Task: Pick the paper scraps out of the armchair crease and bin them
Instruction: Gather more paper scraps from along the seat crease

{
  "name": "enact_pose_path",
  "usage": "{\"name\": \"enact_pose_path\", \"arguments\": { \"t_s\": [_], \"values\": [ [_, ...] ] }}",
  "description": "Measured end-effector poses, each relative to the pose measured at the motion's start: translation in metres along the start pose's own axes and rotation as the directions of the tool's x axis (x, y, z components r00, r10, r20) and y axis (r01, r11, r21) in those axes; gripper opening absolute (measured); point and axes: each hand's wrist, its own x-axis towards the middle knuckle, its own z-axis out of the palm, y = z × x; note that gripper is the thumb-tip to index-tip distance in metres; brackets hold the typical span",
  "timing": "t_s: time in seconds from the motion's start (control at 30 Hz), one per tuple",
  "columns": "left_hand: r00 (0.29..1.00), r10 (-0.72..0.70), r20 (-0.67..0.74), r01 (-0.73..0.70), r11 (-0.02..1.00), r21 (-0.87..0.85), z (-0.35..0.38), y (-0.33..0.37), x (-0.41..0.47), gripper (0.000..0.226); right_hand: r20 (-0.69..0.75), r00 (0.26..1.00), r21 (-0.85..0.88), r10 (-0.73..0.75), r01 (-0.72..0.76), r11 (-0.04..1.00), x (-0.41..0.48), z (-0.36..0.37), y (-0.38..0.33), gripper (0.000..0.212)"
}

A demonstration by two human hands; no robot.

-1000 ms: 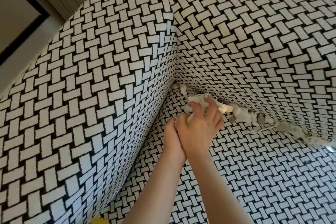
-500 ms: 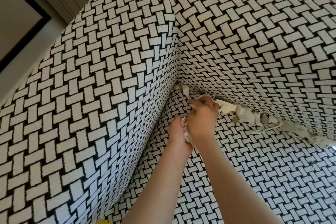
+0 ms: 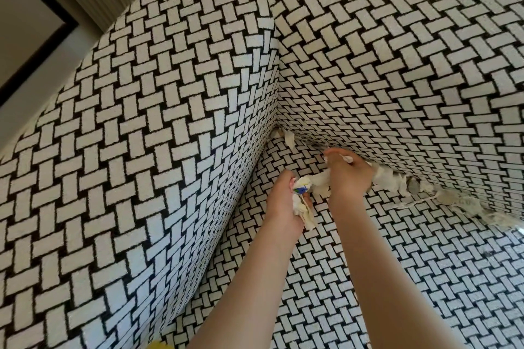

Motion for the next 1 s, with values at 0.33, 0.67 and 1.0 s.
{"name": "enact_pose_path", "arguments": {
  "t_s": [0.33,0.67,1.0],
  "values": [
    [0.993,-0.002,0.122,-0.006,0.998,0.061,0.015,0.001,-0.004,0.016,0.187,0.982,0.197,0.017,-0.055,0.979,-0.046,-0.013,0.010,0.055],
    [0.997,0.081,-0.004,-0.080,0.994,0.077,-0.010,-0.004,-0.002,0.040,0.111,0.941,-0.118,-0.320,0.332,0.936,-0.051,0.003,0.024,0.011],
    [0.979,0.147,-0.140,-0.137,0.988,0.078,-0.004,0.014,-0.008,0.025,0.247,0.911,-0.552,-0.330,0.412,0.725,0.001,0.005,0.034,0.030]
  ]
}}
